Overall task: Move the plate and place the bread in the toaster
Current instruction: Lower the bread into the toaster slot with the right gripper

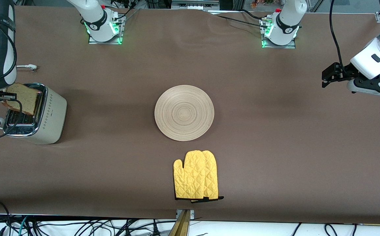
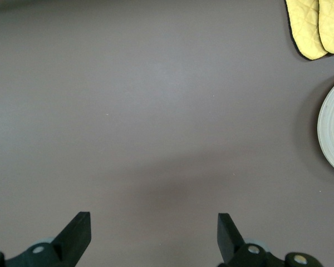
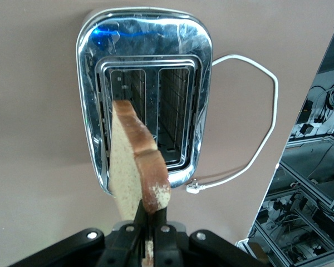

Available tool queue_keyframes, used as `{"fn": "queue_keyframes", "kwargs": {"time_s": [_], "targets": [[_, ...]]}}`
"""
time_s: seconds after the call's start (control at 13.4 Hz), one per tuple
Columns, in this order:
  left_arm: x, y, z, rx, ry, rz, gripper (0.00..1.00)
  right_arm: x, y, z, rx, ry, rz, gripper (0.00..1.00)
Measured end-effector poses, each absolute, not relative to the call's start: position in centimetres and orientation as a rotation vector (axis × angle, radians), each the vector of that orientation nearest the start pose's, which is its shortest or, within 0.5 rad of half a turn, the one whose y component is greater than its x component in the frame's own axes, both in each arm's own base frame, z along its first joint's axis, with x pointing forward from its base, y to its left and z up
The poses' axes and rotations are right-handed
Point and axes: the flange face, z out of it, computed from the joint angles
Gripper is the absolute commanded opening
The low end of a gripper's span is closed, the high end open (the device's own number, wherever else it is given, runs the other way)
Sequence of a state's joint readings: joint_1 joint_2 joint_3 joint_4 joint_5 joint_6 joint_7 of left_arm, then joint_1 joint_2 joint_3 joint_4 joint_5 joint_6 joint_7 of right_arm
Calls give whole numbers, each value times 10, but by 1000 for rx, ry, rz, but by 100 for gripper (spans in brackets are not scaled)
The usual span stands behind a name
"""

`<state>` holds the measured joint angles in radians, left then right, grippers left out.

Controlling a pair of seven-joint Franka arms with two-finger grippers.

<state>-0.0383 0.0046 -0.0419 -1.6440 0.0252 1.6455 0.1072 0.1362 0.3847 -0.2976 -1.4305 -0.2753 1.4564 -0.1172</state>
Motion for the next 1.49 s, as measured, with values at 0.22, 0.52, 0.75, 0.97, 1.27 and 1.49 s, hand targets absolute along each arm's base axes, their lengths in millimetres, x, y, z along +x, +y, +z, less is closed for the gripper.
{"fn": "queue_keyframes", "kwargs": {"time_s": [0.22, 0.52, 0.75, 0.97, 1.27, 1.49], "targets": [[559, -42, 594, -3103, 295, 6, 100, 624, -106, 468, -3415, 44, 664, 0], [559, -42, 594, -3103, 295, 7, 100, 632, -118, 463, -3439, 51, 579, 0], [559, -42, 594, -3103, 295, 7, 100, 638, -129, 448, -3447, 59, 560, 0], [559, -42, 593, -3103, 295, 7, 100, 642, -127, 431, -3434, 54, 584, 0], [559, -42, 593, -3103, 295, 7, 100, 646, -120, 413, -3379, 58, 592, 50], [559, -43, 593, -3103, 295, 11, 100, 649, -118, 391, -3348, 62, 626, 100]]}}
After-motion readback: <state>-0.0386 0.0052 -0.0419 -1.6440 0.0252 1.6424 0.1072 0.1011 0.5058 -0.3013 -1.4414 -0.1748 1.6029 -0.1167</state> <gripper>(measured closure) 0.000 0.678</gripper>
